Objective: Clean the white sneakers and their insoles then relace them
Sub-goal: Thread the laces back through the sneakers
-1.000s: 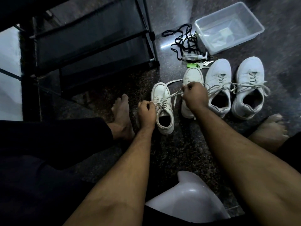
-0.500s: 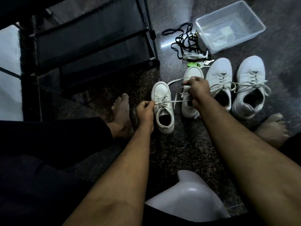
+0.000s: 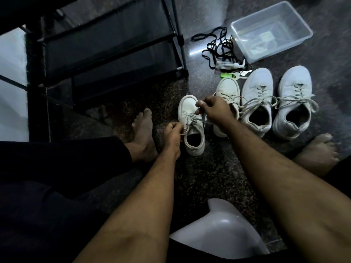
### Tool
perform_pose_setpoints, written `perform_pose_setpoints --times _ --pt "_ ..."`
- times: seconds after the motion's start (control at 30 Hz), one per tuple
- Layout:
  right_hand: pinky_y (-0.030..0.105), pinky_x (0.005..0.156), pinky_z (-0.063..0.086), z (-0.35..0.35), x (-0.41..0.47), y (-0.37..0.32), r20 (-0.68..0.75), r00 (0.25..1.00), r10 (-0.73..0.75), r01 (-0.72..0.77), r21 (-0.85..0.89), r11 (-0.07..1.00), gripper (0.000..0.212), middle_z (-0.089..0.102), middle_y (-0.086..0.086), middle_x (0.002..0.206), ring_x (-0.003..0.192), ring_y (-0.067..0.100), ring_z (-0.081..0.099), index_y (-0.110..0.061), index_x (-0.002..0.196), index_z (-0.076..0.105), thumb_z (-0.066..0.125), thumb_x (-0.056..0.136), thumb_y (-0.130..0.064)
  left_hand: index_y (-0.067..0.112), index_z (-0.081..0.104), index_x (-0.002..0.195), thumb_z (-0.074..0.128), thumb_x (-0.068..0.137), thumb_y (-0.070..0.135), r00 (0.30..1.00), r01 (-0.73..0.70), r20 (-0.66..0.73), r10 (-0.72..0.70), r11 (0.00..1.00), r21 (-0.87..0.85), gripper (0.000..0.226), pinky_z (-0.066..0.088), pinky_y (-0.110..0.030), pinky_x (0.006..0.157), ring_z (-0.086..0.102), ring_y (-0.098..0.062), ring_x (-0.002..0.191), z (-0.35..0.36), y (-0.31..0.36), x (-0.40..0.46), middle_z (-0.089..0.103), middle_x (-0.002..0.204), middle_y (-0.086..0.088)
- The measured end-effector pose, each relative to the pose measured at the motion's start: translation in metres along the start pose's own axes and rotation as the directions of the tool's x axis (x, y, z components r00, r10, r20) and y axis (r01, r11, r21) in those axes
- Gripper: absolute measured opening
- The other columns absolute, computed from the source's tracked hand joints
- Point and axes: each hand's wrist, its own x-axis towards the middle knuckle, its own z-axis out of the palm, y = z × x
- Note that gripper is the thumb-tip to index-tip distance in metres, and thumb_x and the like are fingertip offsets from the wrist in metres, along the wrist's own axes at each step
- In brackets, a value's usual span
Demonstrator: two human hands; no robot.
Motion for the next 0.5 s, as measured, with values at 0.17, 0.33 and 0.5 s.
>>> perform_pose_setpoints --times 0.17,0.33,0.5 --pt "0.024 0.067 0.052 0.006 -0.002 0.0 0.114 0.993 -0.041 0.061 -0.183 0.981 0.016 0.076 -0.007 0.079 0.062 -0.002 0.065 -0.018 0.112 0.065 0.059 0.097 -0.022 -0.001 0.067 0.102 0.06 0.097 0.006 0.981 -0.174 0.107 0.161 0.976 0.127 0.011 0.047 -0.013 0.056 0.057 0.003 0.055 0.004 0.008 0.005 0.065 0.078 -0.004" --pt "0.036 0.082 0.057 0.007 0.001 0.008 0.188 0.981 -0.055 0.127 -0.396 0.909 0.01 0.076 -0.006 0.082 0.082 0.012 0.07 -0.025 0.093 0.074 0.064 0.09 -0.027 -0.012 0.069 0.102 0.062 0.096 0.001 0.935 -0.335 0.223 0.275 0.891 0.306 0.017 0.049 -0.012 0.06 0.062 0.005 0.06 0.0 0.006 0.004 0.069 0.078 -0.006" --pt "0.039 0.091 0.053 0.009 -0.004 0.003 0.118 0.991 -0.058 0.102 -0.41 0.907 0.033 0.076 0.002 0.097 0.101 0.019 0.068 -0.024 0.125 0.061 0.061 0.092 -0.025 -0.011 0.071 0.106 0.066 0.09 -0.005 0.87 -0.487 0.286 0.401 0.79 0.373 0.018 0.046 -0.005 0.069 0.062 0.016 0.069 -0.004 0.01 -0.005 0.071 0.098 -0.01"
